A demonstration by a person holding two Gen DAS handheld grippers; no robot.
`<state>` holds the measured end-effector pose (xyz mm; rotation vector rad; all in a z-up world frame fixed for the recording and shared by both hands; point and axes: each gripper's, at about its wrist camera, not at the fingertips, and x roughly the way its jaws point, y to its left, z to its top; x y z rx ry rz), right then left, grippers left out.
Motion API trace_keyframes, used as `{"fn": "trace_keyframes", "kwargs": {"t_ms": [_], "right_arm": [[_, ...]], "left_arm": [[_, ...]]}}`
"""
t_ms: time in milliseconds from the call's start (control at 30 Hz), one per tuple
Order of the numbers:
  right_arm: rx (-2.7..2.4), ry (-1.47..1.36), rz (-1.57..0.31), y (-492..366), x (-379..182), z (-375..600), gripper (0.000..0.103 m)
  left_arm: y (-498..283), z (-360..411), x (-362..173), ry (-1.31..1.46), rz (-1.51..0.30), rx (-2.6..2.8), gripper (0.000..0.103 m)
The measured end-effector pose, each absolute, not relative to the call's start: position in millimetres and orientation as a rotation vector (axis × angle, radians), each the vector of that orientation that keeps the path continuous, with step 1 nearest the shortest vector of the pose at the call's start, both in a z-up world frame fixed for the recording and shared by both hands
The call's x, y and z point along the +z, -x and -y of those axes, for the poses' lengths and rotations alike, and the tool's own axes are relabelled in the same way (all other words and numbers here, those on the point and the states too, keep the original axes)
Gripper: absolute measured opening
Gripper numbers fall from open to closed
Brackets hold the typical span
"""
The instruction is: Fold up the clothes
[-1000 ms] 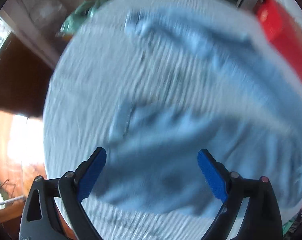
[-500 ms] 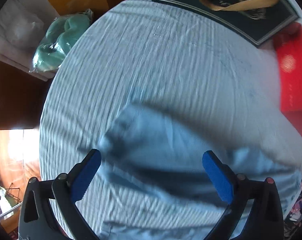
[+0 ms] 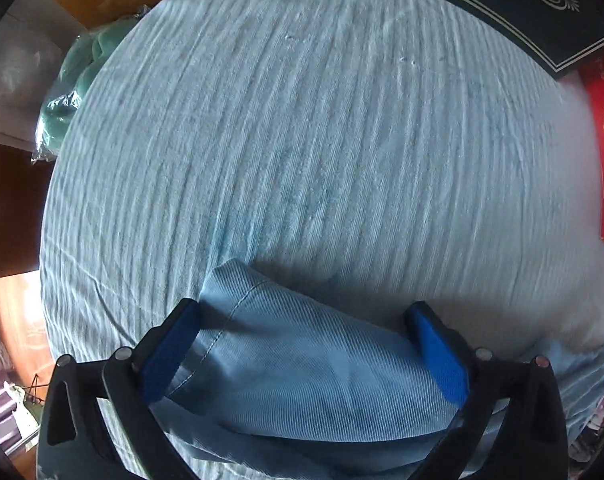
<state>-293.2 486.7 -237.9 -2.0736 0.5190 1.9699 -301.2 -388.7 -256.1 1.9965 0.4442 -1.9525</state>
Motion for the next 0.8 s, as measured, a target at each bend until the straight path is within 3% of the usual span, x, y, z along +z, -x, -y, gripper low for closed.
{"fn": "trace_keyframes", "kwargs": {"t_ms": [167,200,267,300,333,367,400,667,800], "right_arm": [[1.994,2.047,-0.411,286.0,-242.6,-471.3,0.102],[1.994,2.016,-0.404,283.1,-239.3,-472.3,0.09],[2.037,1.957,-0.4,279.3,-229.2,-473.5,0.044],[2.067,1.948,-0.368,278.8,-224.1,-470.7,0.045],[2.096,1.937,-0.335,278.3,-219.0,-467.8,0.044],[2.115,1.943,-0.284,280.2,-216.7,-463.5,0.043],[2.155,1.922,-0.244,277.7,-210.5,-457.6,0.041],[2.607,1.615,-0.32,194.1,-123.1,-464.1,0.039],[2.696,1.585,-0.383,128.9,-119.9,-479.4,0.038]], "left_arm": [[296.5,384.9,-252.0,-1.964,-0.434,-1.984,0.103],[295.0,384.0,-251.0,-1.953,-0.437,-1.987,0.103],[292.8,378.5,-248.6,-1.929,-0.438,-2.002,0.098],[291.4,374.8,-243.2,-1.912,-0.431,-2.017,0.084],[290.3,373.2,-239.1,-1.9,-0.428,-2.021,0.059],[287.0,373.2,-233.1,-1.889,-0.415,-2.006,0.039],[283.6,373.3,-227.1,-1.878,-0.403,-1.989,0.009],[161.2,371.2,-122.4,-1.528,-0.541,-2.289,0.009],[73.0,376.6,-110.8,-1.385,-0.496,-2.374,0.009]]}}
